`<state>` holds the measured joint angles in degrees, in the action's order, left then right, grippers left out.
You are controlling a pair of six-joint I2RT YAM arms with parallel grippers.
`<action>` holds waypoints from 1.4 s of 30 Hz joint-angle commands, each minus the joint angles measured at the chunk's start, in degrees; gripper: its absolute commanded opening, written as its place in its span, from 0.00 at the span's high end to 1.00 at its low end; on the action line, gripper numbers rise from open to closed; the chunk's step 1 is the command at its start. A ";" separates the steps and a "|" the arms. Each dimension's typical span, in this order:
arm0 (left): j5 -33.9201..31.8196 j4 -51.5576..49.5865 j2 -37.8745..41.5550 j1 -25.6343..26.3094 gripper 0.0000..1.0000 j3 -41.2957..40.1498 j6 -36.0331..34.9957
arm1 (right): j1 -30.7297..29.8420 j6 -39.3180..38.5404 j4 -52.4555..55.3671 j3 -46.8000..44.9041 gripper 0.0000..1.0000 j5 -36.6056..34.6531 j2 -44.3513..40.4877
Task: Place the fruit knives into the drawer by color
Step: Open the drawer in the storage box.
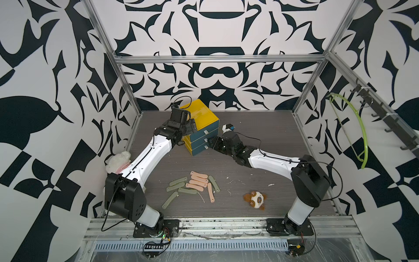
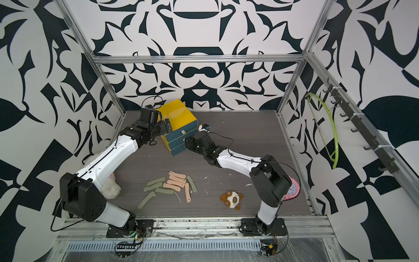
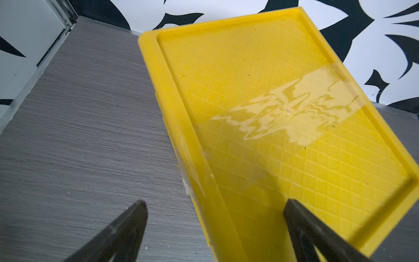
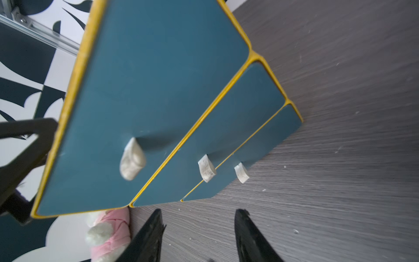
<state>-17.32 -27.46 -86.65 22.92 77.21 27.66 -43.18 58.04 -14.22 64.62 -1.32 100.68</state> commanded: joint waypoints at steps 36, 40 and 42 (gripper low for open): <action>2.71 -3.29 -0.43 0.10 0.01 -1.58 -0.15 | 1.27 9.44 -19.50 -0.56 1.00 3.70 7.69; 3.05 -2.80 -1.04 0.10 0.01 -1.45 0.11 | 0.06 9.82 -19.95 -5.73 1.00 4.31 3.96; 3.24 -2.53 -1.40 0.10 0.01 -1.54 0.29 | -0.44 9.65 -20.31 -8.58 1.00 4.29 1.73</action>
<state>-15.00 -27.20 -86.67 22.90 76.97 28.12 -42.44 68.18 -32.60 58.61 2.22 106.74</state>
